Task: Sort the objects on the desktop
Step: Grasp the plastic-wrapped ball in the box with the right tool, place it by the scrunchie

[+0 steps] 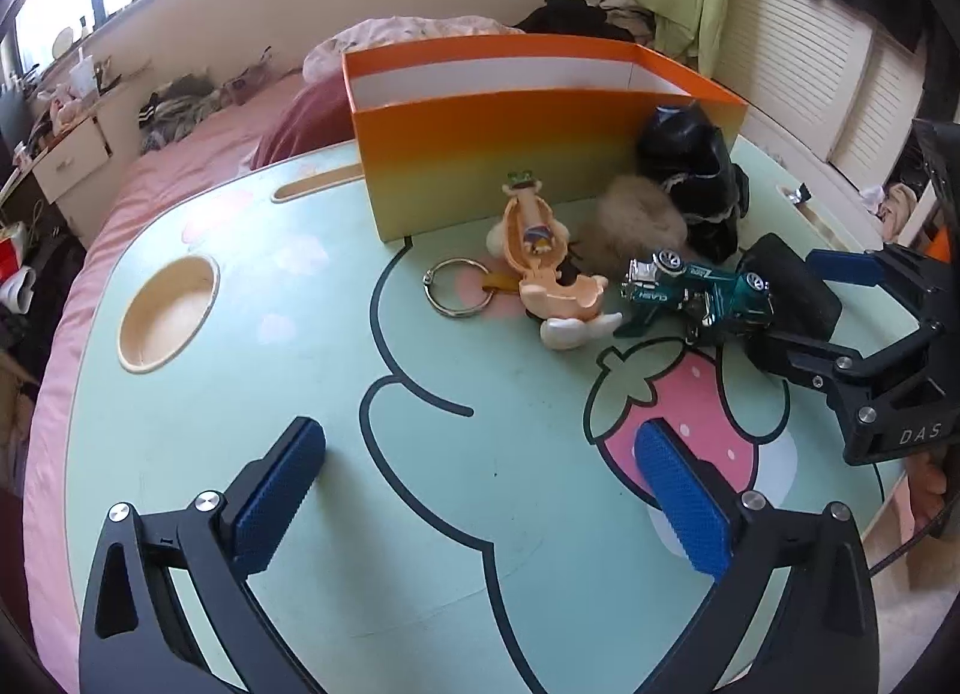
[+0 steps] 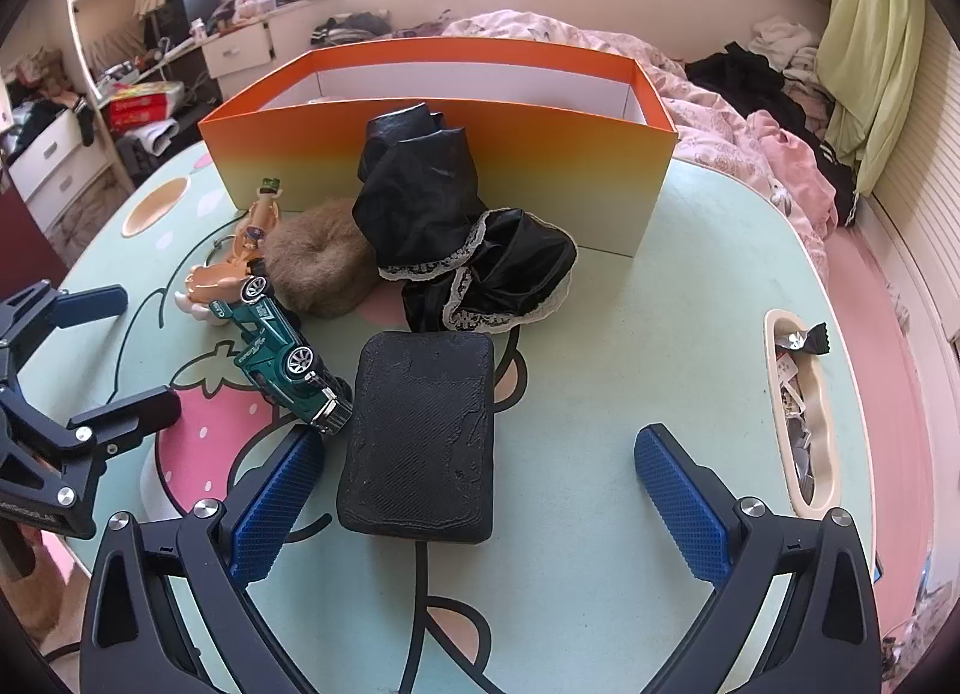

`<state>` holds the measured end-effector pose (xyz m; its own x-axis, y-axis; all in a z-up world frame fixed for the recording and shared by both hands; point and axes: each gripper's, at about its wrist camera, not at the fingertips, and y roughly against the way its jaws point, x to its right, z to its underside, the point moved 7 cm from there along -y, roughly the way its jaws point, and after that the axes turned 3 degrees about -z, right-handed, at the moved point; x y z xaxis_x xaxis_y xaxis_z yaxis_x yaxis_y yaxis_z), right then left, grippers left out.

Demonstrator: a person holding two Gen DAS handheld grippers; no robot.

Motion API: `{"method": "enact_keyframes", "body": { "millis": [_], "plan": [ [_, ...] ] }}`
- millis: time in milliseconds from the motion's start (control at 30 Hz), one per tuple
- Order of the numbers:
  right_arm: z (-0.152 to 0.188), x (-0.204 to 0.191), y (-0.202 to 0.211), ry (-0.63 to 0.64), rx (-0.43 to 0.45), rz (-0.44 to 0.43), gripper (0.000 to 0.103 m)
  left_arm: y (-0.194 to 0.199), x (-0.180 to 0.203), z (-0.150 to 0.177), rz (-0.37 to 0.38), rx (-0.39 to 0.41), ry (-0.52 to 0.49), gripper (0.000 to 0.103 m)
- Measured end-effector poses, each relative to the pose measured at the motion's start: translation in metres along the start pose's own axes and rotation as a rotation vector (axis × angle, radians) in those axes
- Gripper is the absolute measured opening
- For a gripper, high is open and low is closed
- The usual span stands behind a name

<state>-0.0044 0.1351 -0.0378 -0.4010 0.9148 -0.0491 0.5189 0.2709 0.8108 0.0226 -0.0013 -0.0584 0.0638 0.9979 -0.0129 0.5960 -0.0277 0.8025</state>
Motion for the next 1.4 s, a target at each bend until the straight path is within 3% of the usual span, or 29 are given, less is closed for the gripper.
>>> {"method": "enact_keyframes", "body": {
  "millis": [400, 567, 800, 933, 1067, 1200, 1400],
  "plan": [
    [-0.002, 0.002, -0.002, -0.003, -0.001, 0.000, 0.103, 0.000, 0.005, -0.007, 0.009, -0.006, -0.016, 0.103],
    [-0.001, 0.003, -0.004, -0.002, -0.001, 0.004, 0.103, -0.012, 0.005, -0.022, -0.023, 0.001, 0.032, 0.103],
    [-0.005, 0.005, -0.002, 0.001, -0.010, -0.008, 0.102, -0.007, 0.009, -0.014, 0.023, 0.020, -0.003, 0.103],
    [-0.022, 0.002, 0.030, -0.017, 0.111, -0.177, 0.087, -0.006, 0.007, -0.014, 0.039, 0.022, 0.012, 0.103],
    [-0.066, -0.006, 0.053, -0.052, 0.133, -0.301, 0.072, -0.007, 0.007, -0.015, 0.044, 0.026, 0.022, 0.103],
    [-0.129, -0.035, 0.038, -0.041, 0.053, -0.363, 0.042, -0.007, 0.007, -0.015, 0.035, 0.024, 0.026, 0.103],
    [-0.198, -0.064, -0.049, -0.202, -0.164, -0.483, 0.039, -0.007, 0.004, -0.017, 0.028, 0.022, 0.035, 0.103]
  ]
}}
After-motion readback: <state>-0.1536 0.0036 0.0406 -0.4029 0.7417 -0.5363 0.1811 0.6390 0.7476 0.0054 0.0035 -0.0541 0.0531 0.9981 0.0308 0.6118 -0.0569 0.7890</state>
